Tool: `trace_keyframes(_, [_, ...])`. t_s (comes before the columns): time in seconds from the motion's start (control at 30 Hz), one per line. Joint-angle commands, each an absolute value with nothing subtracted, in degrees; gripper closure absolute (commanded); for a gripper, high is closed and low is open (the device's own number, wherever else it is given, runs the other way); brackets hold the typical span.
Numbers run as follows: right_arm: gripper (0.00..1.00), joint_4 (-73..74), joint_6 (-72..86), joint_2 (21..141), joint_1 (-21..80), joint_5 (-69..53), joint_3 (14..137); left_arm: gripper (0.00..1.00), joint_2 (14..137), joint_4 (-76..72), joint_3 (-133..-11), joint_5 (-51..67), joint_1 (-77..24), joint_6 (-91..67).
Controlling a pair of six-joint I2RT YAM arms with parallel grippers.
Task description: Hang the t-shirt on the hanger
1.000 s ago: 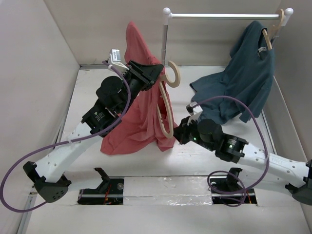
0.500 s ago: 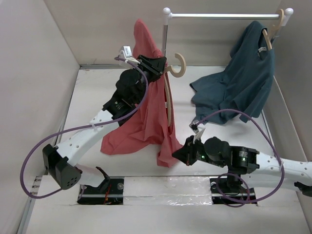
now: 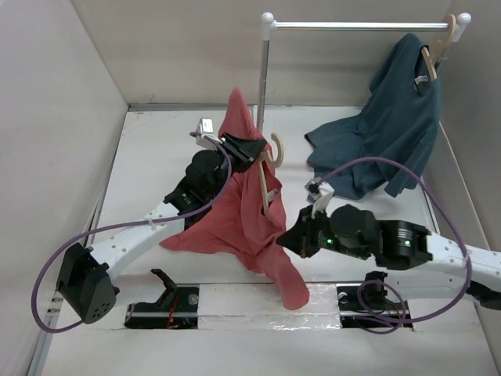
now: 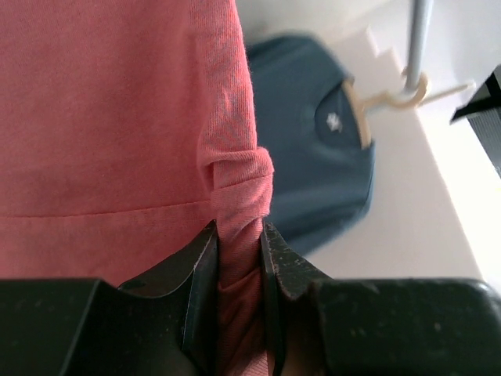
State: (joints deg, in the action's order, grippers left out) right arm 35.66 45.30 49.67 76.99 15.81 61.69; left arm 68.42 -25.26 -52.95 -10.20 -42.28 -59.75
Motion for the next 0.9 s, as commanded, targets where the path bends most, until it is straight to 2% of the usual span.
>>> trace_keyframes(0.0, [1.0, 34.6, 47.1, 53.4, 77.6, 13.4, 59.9, 1.0, 63.3, -31.6, -49.8, -2.9, -42.2, -69.2])
trace_keyframes(0.1, [1.0, 34.6, 48.7, 56.4, 77.6, 11.0, 58.4, 1.0, 61.1, -31.6, -45.5, 1.7, -42.2, -72.9])
trace_keyframes(0.17, [0.95, 35.6, 49.3, 57.6, 77.6, 8.7, 59.1, 1.0, 59.6, -31.2, -42.4, 3.2, -42.2, -75.1])
trace_keyframes(0.2, [0.89, 36.4, 49.8, 57.6, 77.6, 8.4, 59.2, 1.0, 59.0, -30.9, -41.4, 3.9, -42.2, -75.5])
trace_keyframes(0.23, [0.74, 36.6, 49.9, 57.5, 77.6, 8.2, 59.5, 1.0, 58.4, -30.5, -39.3, 4.0, -42.2, -76.2])
trace_keyframes(0.33, [0.5, 38.3, 50.5, 56.6, 77.6, 9.0, 60.9, 1.0, 56.3, -30.6, -35.5, 4.5, -42.2, -76.8])
trace_keyframes(0.4, [0.47, 39.7, 50.5, 56.3, 77.6, 9.8, 62.8, 1.0, 55.8, -30.4, -34.6, 4.8, -42.2, -76.8])
trace_keyframes(0.53, [0.46, 39.6, 50.2, 58.2, 77.6, 11.9, 67.0, 1.0, 56.3, -30.6, -33.7, 4.8, -42.2, -76.8])
trace_keyframes(0.57, [0.49, 39.0, 49.9, 58.8, 77.6, 12.3, 67.7, 1.0, 56.5, -30.5, -33.8, 4.5, -42.8, -76.6])
trace_keyframes(0.6, [0.6, 37.5, 49.8, 59.4, 77.6, 12.7, 68.0, 1.0, 56.7, -30.4, -34.0, 3.7, -42.8, -76.5])
trace_keyframes(0.63, [0.85, 36.9, 49.9, 60.7, 77.6, 14.2, 68.4, 1.0, 57.0, -30.4, -34.4, 3.5, -43.3, -76.4])
trace_keyframes(0.7, [0.99, 35.3, 50.1, 61.9, 77.6, 16.0, 68.9, 1.0, 57.8, -30.5, -35.0, 3.1, -43.9, -76.1])
trace_keyframes(0.8, [1.0, 35.1, 51.1, 64.2, 77.6, 21.5, 69.0, 1.0, 58.8, -30.3, -35.8, 3.3, -44.6, -76.2])
trace_keyframes(0.83, [0.82, 35.1, 51.2, 64.6, 77.6, 23.3, 69.1, 1.0, 58.8, -30.4, -35.8, 3.3, -44.6, -76.3])
trace_keyframes(0.87, [0.73, 35.0, 51.2, 65.3, 77.6, 23.6, 69.1, 1.0, 58.5, -30.1, -35.7, 3.1, -44.6, -76.5])
